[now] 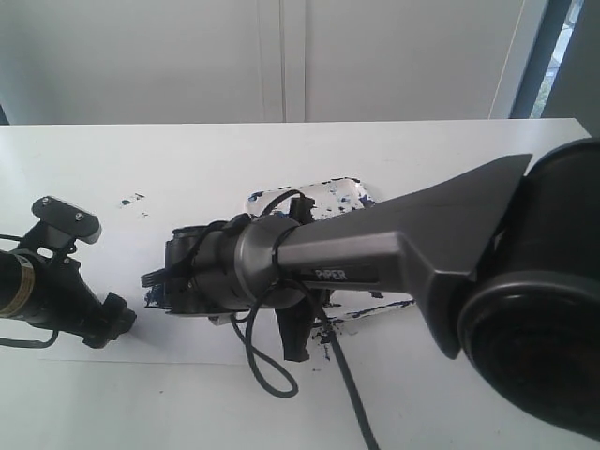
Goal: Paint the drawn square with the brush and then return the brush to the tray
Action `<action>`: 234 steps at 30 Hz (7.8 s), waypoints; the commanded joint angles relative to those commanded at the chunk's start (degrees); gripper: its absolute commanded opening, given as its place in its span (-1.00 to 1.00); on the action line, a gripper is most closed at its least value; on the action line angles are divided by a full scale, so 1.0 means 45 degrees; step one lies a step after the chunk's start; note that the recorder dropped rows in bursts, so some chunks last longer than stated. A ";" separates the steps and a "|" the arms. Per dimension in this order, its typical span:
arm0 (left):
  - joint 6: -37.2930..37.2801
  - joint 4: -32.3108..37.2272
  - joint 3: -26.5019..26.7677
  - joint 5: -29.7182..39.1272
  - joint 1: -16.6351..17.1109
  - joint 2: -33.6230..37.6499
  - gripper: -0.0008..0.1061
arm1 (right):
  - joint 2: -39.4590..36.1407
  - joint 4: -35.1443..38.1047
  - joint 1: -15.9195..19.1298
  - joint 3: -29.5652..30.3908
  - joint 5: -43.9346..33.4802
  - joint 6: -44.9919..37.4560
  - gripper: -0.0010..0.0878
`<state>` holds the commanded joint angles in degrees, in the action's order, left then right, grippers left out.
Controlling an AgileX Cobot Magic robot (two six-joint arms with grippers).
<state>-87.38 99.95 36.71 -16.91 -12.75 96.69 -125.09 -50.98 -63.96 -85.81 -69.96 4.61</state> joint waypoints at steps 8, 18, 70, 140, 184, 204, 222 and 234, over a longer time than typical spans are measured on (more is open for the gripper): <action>-0.0028 0.0000 0.0000 0.0000 0.0000 0.0000 0.78 | 0.0074 0.0031 0.0074 0.0053 0.0000 -0.0418 -0.98; -0.0028 0.0000 0.0000 0.0000 0.0000 0.0000 0.78 | 0.0074 0.0093 0.0511 0.0704 0.0000 -0.0338 -0.98; -0.0103 0.0000 0.0000 -0.0122 0.0000 -0.0023 0.78 | 0.5281 0.0081 0.0339 0.3436 0.0000 0.4820 -0.98; -0.2218 0.0000 -0.1815 -0.4584 0.0000 -0.8996 0.78 | 1.4118 0.0984 0.0393 0.9108 0.4037 1.0447 -0.98; -0.4017 0.0000 -0.1815 -0.2373 0.0000 -0.9201 -0.99 | 1.9252 0.1266 0.0393 1.0905 0.5284 1.0360 -0.98; -0.3851 0.0000 -0.1815 -0.0340 0.0000 -0.9201 -0.99 | 1.9252 0.1113 0.0393 1.0905 0.3911 1.0536 -0.98; -0.2136 0.0000 -0.1815 -0.0244 0.0000 -1.0862 -0.99 | 1.9252 0.1113 0.0393 1.0905 0.3911 1.0536 -0.98; -0.3072 0.0000 -0.2671 0.0025 0.0094 -1.4202 -0.99 | 1.9252 0.1119 0.0393 1.0905 0.3884 1.0536 -0.98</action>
<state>-101.20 99.95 24.68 -16.80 -12.33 32.78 -38.46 -45.94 -62.20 -36.73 -52.48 52.02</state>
